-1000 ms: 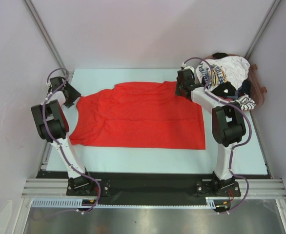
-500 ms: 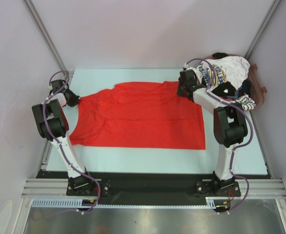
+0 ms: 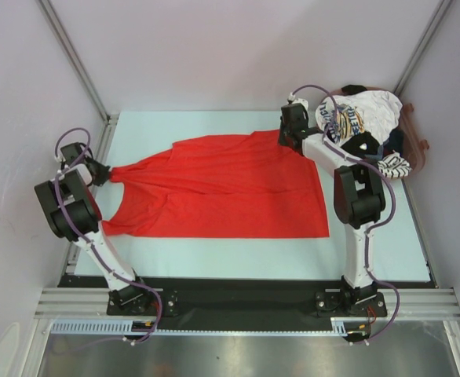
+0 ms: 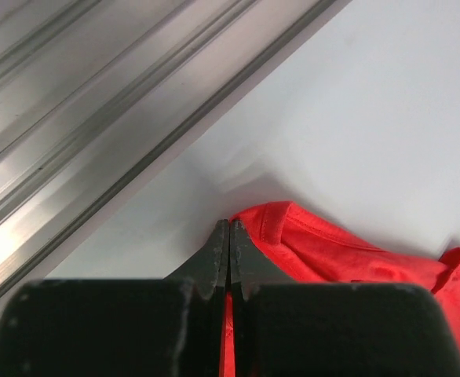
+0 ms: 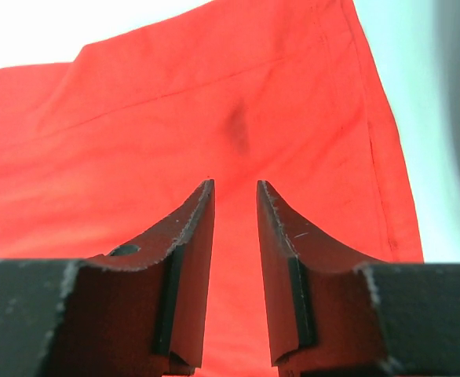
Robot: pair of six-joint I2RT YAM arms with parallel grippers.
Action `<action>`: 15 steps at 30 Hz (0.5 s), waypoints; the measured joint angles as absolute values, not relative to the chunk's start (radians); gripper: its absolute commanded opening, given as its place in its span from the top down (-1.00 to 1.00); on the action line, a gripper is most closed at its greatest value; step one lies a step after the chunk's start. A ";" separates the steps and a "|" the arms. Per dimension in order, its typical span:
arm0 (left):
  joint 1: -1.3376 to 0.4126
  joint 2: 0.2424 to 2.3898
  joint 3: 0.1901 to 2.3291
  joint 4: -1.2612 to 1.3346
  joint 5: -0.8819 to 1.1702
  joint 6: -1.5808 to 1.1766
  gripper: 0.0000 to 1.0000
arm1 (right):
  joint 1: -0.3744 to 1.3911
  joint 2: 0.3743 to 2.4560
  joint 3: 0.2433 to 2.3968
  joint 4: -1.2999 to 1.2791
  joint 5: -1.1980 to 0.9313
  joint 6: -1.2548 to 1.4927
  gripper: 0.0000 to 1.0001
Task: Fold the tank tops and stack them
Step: Fold the tank top
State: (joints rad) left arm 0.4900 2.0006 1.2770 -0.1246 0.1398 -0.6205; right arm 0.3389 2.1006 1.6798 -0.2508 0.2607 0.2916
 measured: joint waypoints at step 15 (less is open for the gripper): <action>0.522 1.950 1.228 -0.097 0.130 -0.624 -0.38 | 0.325 2.428 2.047 -0.347 0.363 0.246 0.28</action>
State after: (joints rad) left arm 0.5224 1.9499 1.2282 -0.0975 0.1303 -0.6243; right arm 0.3252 2.4279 2.0472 -0.3466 0.3626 0.2459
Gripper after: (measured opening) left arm 0.524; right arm 0.354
